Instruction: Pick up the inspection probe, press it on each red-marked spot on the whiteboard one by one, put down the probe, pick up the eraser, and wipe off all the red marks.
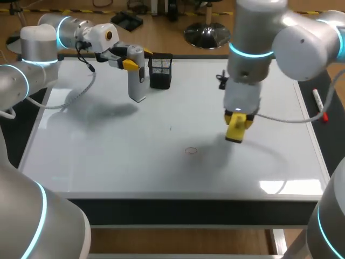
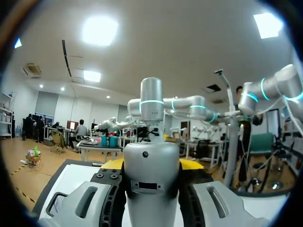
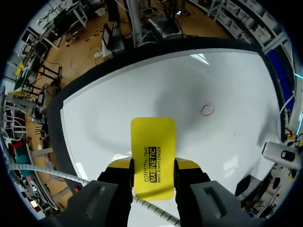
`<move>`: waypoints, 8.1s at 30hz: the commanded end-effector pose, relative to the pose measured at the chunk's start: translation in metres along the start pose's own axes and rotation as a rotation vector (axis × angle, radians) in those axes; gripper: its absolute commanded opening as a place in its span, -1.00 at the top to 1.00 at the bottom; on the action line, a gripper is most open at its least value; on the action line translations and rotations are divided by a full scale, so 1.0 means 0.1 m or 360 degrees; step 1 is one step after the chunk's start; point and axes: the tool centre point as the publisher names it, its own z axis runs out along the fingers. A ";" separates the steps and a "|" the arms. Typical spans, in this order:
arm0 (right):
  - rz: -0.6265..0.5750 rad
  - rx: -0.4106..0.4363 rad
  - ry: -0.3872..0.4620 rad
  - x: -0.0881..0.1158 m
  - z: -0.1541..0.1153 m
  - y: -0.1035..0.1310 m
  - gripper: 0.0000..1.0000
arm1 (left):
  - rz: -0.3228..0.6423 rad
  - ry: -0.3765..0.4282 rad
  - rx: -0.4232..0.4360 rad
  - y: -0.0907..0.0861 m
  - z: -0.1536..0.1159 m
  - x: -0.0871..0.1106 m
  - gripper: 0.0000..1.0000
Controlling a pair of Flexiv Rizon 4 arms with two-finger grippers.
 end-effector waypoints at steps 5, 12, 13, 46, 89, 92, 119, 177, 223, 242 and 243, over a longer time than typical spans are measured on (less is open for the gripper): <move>-0.0124 0.0040 0.0083 -0.60 0.07 0.18 1.00 | -0.0002 0.0003 -0.0002 -0.01 -0.01 0.00 1.00; -0.0234 0.0041 0.0087 -0.98 0.21 0.40 1.00 | -0.0002 0.0003 -0.0002 -0.01 -0.01 0.00 1.00; -0.0250 0.0040 0.0088 -1.02 0.22 0.45 1.00 | -0.0002 0.0003 -0.0002 -0.01 -0.01 0.00 1.00; -0.0458 -0.0030 0.0077 -1.43 0.71 0.78 1.00 | -0.0002 0.0003 -0.0002 -0.01 -0.01 0.00 1.00; -0.0171 -0.0054 0.0080 -0.57 0.81 0.61 1.00 | -0.0002 0.0003 -0.0002 -0.01 -0.01 0.00 1.00; -0.0166 -0.0042 0.0071 -0.55 0.71 0.61 1.00 | -0.0002 0.0003 -0.0002 -0.01 -0.01 0.00 1.00; -0.0181 0.0007 0.0114 -0.41 0.27 0.45 1.00 | -0.0002 0.0003 -0.0002 -0.01 -0.01 0.00 1.00; -0.0458 0.0011 0.0062 -1.47 0.28 -2.30 1.00 | -0.0002 0.0003 -0.0002 -0.01 -0.01 0.00 1.00; -0.0440 0.0071 0.0028 -1.44 0.31 -2.35 -1.00 | -0.0002 0.0003 -0.0002 -0.01 -0.01 0.00 1.00; 0.0387 -0.0160 -0.0378 -1.07 -0.27 -2.37 -1.00 | -0.0002 0.0003 -0.0002 -0.01 -0.01 0.00 1.00; 0.0423 -0.0157 -0.0420 -1.05 -0.31 -2.37 -1.00 | -0.0002 0.0003 -0.0002 -0.01 -0.01 0.00 1.00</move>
